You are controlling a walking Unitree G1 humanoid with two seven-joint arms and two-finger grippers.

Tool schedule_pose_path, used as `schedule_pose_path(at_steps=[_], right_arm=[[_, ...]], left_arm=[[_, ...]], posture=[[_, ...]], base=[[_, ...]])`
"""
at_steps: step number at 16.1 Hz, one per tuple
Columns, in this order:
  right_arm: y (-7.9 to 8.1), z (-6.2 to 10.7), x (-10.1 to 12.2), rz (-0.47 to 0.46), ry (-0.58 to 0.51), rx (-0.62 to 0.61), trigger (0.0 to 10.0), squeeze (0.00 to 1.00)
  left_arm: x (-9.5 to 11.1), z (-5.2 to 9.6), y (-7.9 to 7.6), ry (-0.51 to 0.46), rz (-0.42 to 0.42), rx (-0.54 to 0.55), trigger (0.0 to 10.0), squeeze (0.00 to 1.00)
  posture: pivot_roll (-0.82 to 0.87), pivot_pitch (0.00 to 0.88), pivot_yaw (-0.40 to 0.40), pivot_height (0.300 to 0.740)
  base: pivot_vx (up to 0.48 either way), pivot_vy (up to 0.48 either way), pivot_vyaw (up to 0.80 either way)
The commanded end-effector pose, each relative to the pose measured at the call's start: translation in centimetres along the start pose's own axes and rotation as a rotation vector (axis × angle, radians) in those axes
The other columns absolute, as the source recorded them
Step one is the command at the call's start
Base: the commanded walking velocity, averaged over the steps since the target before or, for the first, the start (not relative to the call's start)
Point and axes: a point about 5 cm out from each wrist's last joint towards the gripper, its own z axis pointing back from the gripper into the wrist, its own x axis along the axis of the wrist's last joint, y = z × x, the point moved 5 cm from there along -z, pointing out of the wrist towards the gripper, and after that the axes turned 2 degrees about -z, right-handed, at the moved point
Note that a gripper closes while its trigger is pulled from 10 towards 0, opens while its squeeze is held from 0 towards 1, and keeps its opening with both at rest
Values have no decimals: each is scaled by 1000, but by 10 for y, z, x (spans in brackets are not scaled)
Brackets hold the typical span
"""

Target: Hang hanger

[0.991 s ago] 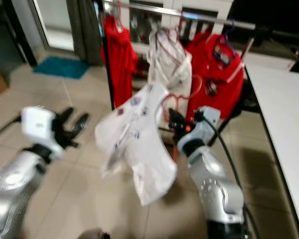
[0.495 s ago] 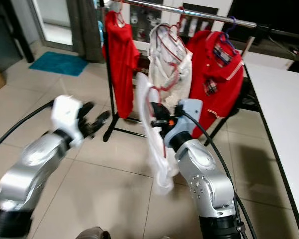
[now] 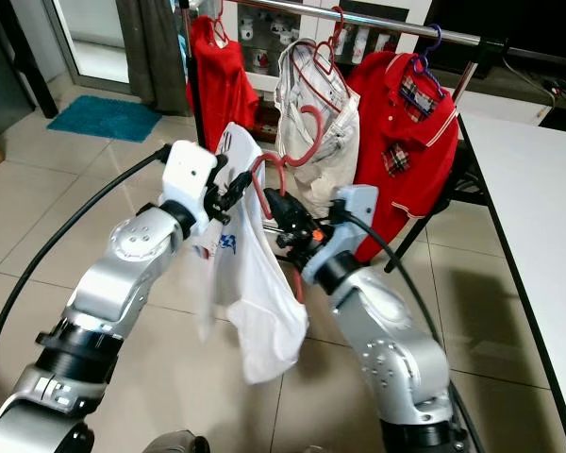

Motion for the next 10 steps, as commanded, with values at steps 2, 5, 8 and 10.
schedule_pose_path(at_steps=[2,5,8,10], right_arm=[[20,1,13,-17,-46,115,10000,0],[21,2,18,-42,-63,131,10000,0],[18,1,18,-46,-63,123,10000,0],[15,1,19,-47,-64,111,10000,0]], left_arm=[[-6,-5,-5,28,-32,-6,0,0],[-7,-8,-1,20,-38,20,0,0],[-6,-9,-5,8,-55,9,0,0],[-4,-10,-7,3,-61,7,0,0]], posture=[[27,36,-40,740],[31,37,-45,740],[30,35,-44,740],[29,36,-46,740]], base=[[0,0,0],[0,0,0],[0,0,0],[0,0,0]])
